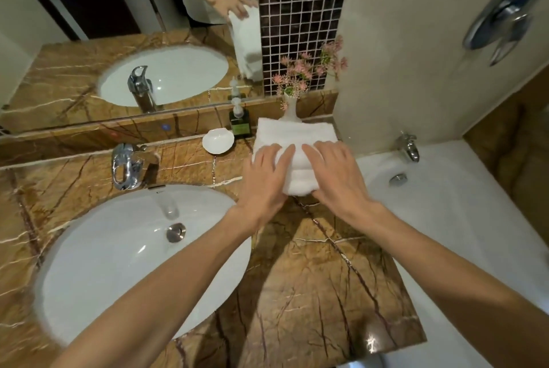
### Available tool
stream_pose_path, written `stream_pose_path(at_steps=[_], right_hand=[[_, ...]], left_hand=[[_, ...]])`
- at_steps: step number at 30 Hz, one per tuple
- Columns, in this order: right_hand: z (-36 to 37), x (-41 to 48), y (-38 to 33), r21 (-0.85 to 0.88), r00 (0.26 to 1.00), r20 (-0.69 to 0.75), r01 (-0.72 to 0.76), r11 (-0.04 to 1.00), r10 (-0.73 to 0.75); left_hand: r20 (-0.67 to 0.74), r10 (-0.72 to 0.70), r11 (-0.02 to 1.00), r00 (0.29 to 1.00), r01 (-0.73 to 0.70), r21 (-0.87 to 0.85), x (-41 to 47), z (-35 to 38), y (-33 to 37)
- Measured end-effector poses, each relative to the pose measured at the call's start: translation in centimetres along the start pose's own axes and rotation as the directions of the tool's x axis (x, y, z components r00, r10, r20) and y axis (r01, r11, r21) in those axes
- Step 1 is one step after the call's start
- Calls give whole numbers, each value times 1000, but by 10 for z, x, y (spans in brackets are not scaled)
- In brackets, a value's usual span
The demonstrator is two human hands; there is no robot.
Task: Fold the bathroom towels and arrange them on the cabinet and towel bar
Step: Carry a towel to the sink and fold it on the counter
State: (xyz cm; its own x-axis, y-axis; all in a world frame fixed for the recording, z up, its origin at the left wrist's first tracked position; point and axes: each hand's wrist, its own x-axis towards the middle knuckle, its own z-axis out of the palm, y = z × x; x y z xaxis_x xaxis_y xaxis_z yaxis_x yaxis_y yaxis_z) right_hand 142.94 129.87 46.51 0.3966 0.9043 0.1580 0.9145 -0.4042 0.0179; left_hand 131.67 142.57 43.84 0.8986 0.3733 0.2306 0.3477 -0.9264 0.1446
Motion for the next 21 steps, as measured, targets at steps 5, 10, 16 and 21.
stream_pose_path(at_steps=[5, 10, 16, 21], right_hand=[[44, -52, -19, 5, 983, 184, 23, 1000, -24], [69, -78, -28, -28, 981, 190, 48, 998, -41], [70, -83, -21, -8, 968, 230, 101, 995, -97], [61, -68, 0, 192, 984, 168, 28, 981, -61]], left_hand=[[129, 56, 998, 990, -56, 2, -58, 45, 9], [235, 135, 989, 963, -147, 33, -94, 62, 7], [200, 150, 984, 968, -127, -123, -87, 50, 1], [88, -215, 907, 973, 232, -350, -55, 39, -6]])
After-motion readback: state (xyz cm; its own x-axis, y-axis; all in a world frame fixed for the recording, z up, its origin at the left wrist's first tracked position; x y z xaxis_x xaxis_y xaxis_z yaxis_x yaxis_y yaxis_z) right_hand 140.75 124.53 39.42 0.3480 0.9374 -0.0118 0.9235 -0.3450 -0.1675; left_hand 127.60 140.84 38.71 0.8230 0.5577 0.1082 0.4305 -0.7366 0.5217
